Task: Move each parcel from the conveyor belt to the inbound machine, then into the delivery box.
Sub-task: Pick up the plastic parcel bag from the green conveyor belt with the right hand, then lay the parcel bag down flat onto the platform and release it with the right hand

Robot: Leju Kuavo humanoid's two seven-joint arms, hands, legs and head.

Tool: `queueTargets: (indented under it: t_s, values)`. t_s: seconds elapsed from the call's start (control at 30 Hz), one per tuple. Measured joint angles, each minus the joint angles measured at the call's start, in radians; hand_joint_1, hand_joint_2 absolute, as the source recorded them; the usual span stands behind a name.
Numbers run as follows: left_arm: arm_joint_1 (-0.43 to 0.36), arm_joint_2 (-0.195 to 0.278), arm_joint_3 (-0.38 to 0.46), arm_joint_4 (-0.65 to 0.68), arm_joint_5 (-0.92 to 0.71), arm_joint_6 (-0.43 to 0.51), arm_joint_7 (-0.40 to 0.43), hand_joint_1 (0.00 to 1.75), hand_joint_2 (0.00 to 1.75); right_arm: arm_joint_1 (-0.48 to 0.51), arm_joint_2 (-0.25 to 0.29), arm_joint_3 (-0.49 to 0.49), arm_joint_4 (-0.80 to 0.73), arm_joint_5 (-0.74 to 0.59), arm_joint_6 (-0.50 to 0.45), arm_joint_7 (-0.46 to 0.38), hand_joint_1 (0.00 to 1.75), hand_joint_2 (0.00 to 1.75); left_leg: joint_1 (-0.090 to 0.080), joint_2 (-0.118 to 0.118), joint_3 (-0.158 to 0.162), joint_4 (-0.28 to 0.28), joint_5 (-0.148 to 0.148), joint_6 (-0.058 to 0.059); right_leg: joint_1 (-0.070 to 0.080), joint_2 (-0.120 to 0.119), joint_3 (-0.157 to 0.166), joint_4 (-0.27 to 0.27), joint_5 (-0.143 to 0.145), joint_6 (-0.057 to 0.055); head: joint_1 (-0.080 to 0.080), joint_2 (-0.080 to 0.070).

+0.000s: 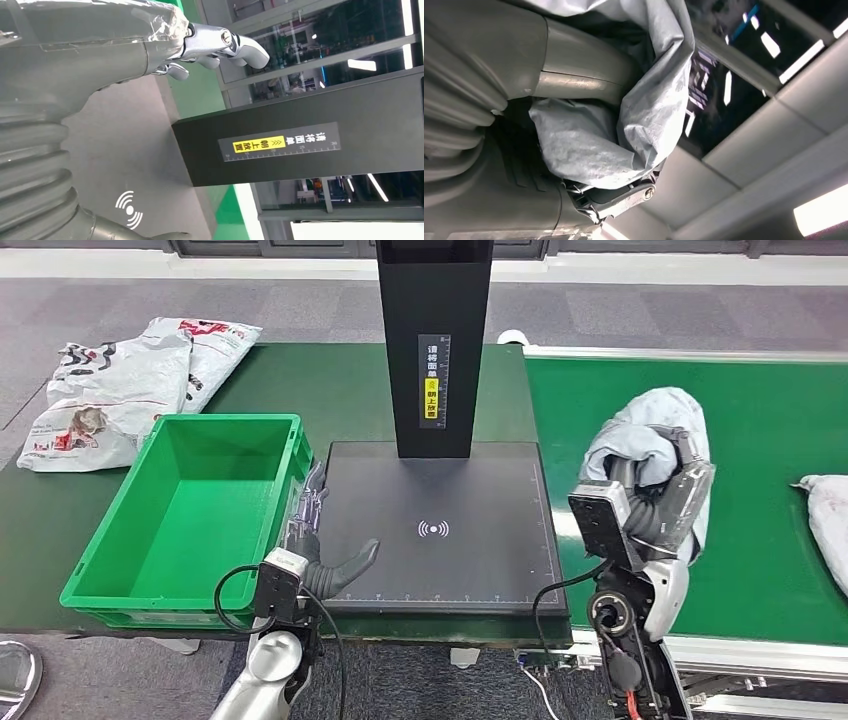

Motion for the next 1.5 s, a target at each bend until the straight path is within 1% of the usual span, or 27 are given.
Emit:
queueTargets:
  t_s: [0.23,0.67,0.73,0.8,0.87,0.93,1.0,1.13,1.4,1.5]
  values:
    - [-0.003,0.000,0.000,0.011,0.000,0.001,0.000,0.00,1.75,0.014,0.005,0.000,-0.047,-0.027,0.002,-0.004,1.75,1.75,-0.001,0.001,0.000,0.001,0.000,0.002,-0.003,0.002,0.000,0.000,0.001,0.002,0.000,0.000]
    - [-0.003,0.000,0.000,0.013,0.000,0.001,0.000,0.00,1.75,0.016,0.007,0.000,-0.058,-0.033,0.002,-0.006,1.75,1.75,-0.001,0.001,0.000,0.001,0.001,0.002,-0.003,0.001,0.000,0.000,0.001,0.002,0.000,0.000]
    - [-0.004,0.000,0.000,0.013,0.001,-0.002,-0.001,0.00,1.75,0.013,0.007,0.002,-0.056,-0.032,0.019,0.004,1.75,1.75,-0.001,0.000,-0.001,0.000,0.001,0.002,-0.003,0.001,0.000,0.000,0.001,0.002,0.000,0.000]
    - [-0.014,0.000,-0.004,0.020,0.006,-0.013,-0.005,0.00,1.75,-0.030,0.010,0.024,-0.013,-0.029,0.097,0.039,1.75,1.75,-0.001,0.003,-0.005,0.000,0.000,0.002,-0.003,0.003,-0.001,0.000,0.002,0.002,0.000,0.000]
    - [-0.039,-0.002,-0.012,0.036,0.015,-0.022,-0.009,0.00,1.75,-0.114,0.018,0.069,0.088,-0.031,0.174,0.067,1.75,1.75,-0.001,0.008,-0.005,0.000,0.001,0.002,-0.003,0.008,-0.003,0.000,0.005,0.001,0.000,0.000]
    - [-0.063,-0.007,-0.021,0.051,0.020,-0.024,-0.012,0.00,1.75,-0.187,0.028,0.115,0.186,-0.044,0.180,0.069,1.75,1.75,-0.001,0.009,-0.002,0.000,0.004,0.001,-0.002,0.008,-0.005,0.000,0.007,0.001,-0.001,0.000]
    - [-0.073,-0.011,-0.027,0.062,0.025,-0.024,-0.013,0.00,1.75,-0.229,0.033,0.149,0.249,-0.059,0.171,0.067,1.75,1.75,-0.001,0.004,-0.003,0.001,0.006,0.001,-0.002,0.005,-0.005,0.000,0.008,0.002,-0.001,0.000]
    - [-0.077,-0.011,-0.032,0.075,0.028,-0.024,-0.014,0.00,1.75,-0.253,0.035,0.181,0.304,-0.076,0.170,0.072,1.75,1.75,-0.001,0.001,-0.005,0.000,0.007,0.001,-0.001,0.002,-0.005,0.000,0.008,0.001,-0.001,0.000]
    - [-0.081,-0.011,-0.036,0.089,0.030,-0.024,-0.014,0.00,1.75,-0.281,0.036,0.217,0.349,-0.080,0.183,0.085,1.75,1.75,-0.001,0.000,-0.006,0.001,0.006,0.001,-0.002,0.002,-0.006,0.000,0.007,0.002,-0.001,0.000]
    - [-0.083,-0.011,-0.037,0.091,0.030,-0.025,-0.014,0.00,1.75,-0.291,0.045,0.235,0.368,-0.075,0.192,0.091,1.75,1.75,-0.001,0.000,-0.006,0.001,0.006,0.001,-0.003,0.002,-0.006,0.000,0.007,0.002,-0.001,0.000]
